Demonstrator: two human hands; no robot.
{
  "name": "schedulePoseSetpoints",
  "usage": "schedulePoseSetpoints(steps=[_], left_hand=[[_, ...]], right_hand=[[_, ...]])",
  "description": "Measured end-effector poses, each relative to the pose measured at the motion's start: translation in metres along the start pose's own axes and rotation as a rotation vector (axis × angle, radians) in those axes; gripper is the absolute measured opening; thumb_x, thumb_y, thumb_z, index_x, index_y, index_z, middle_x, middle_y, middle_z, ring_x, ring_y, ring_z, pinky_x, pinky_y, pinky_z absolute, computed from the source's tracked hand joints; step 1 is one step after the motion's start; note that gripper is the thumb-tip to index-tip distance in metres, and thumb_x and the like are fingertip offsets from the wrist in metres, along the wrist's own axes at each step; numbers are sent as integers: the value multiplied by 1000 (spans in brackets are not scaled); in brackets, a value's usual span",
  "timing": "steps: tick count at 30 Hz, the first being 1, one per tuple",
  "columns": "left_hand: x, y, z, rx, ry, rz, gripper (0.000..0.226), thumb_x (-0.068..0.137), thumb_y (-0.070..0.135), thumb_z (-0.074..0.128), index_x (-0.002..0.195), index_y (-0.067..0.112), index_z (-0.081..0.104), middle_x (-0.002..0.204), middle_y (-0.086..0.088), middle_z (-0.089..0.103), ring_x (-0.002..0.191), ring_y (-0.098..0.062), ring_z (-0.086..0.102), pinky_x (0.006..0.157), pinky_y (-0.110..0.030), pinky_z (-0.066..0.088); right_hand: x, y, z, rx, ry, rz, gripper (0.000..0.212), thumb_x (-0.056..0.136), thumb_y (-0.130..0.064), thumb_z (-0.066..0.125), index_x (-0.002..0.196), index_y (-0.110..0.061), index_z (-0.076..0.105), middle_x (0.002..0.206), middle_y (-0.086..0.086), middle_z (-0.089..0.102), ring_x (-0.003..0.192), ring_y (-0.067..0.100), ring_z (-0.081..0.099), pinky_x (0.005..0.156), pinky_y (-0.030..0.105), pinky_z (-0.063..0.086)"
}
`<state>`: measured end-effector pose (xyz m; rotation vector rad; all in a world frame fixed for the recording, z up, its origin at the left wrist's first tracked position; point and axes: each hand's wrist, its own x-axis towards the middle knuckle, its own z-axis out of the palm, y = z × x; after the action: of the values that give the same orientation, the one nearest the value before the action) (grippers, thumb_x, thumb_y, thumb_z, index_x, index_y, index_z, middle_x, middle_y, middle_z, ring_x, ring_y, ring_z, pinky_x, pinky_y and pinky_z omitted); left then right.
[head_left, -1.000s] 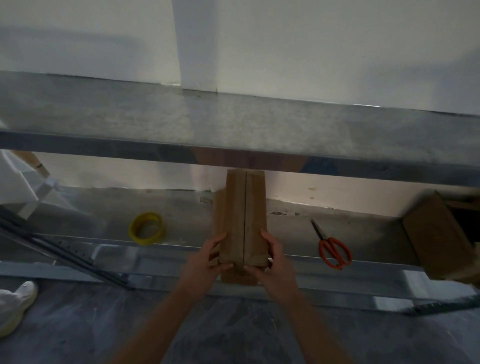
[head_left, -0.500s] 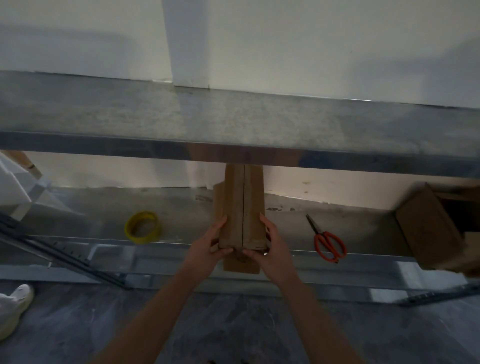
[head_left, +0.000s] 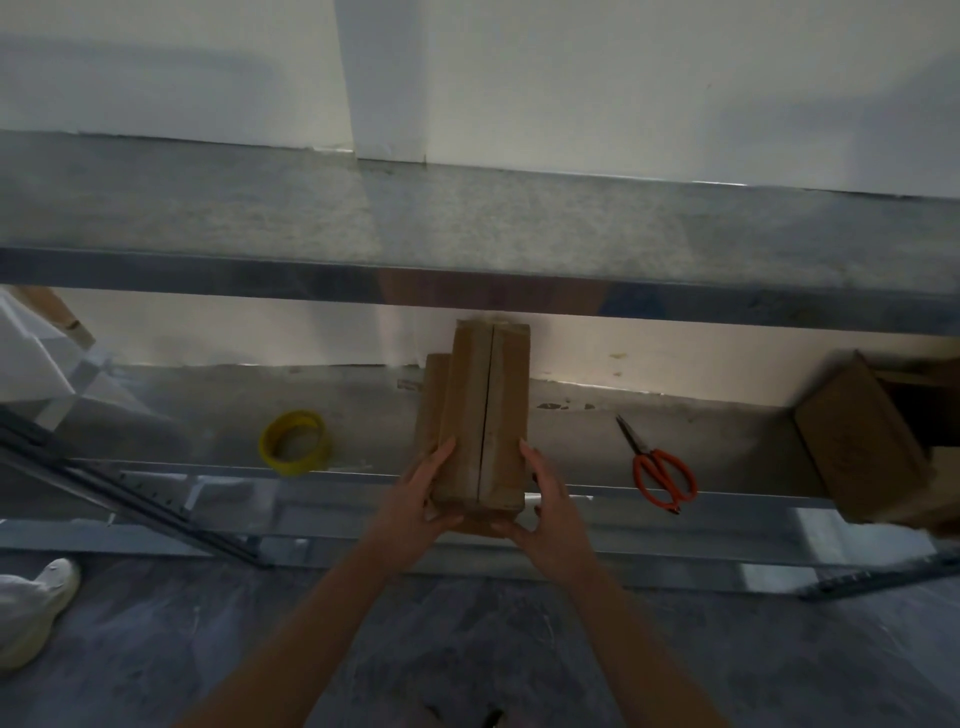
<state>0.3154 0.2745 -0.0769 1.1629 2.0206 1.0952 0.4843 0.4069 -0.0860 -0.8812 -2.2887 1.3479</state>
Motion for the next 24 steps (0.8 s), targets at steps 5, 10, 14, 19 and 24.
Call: schedulePoseSetpoints(steps=[5,10,14,19,24], left_hand=[[-12,-2,-3,122,21,64,99,78,29,78,147,50,11,157,7,21,139,-13,32,113,-36,34],[-31,-8,-26,264,26,65,95,80,34,76,145,51,8,157,13,14,142,-9,21,116,-31,26],[-50,-26,-64,483,58,78,76,87,54,57,150,30,23,157,4,21,145,-19,19,117,-37,22],[-61,-59,-122,769,76,116,81,88,70,19,144,16,43,148,-9,42,138,-31,36,111,-45,30],[-41,-113,-180,881,-20,75,67,92,54,40,149,21,31,155,-5,29,145,-27,22,118,-41,17]], right_hand=[[-11,-6,-2,-111,22,-52,97,76,-47,79,149,-45,15,161,-4,23,145,8,25,117,35,29],[-20,-24,-4,-290,32,-155,75,87,-61,57,151,-33,30,162,-4,21,151,15,8,119,42,26],[-16,-61,14,-429,13,-322,62,94,-57,44,149,-30,38,160,-4,26,151,16,7,121,43,19],[0,-108,76,-488,-84,-464,55,97,-45,47,149,-26,40,156,3,35,151,22,13,123,42,10],[39,-118,161,-546,-179,-300,59,97,-36,47,152,-24,30,159,5,28,151,23,10,123,34,6]])
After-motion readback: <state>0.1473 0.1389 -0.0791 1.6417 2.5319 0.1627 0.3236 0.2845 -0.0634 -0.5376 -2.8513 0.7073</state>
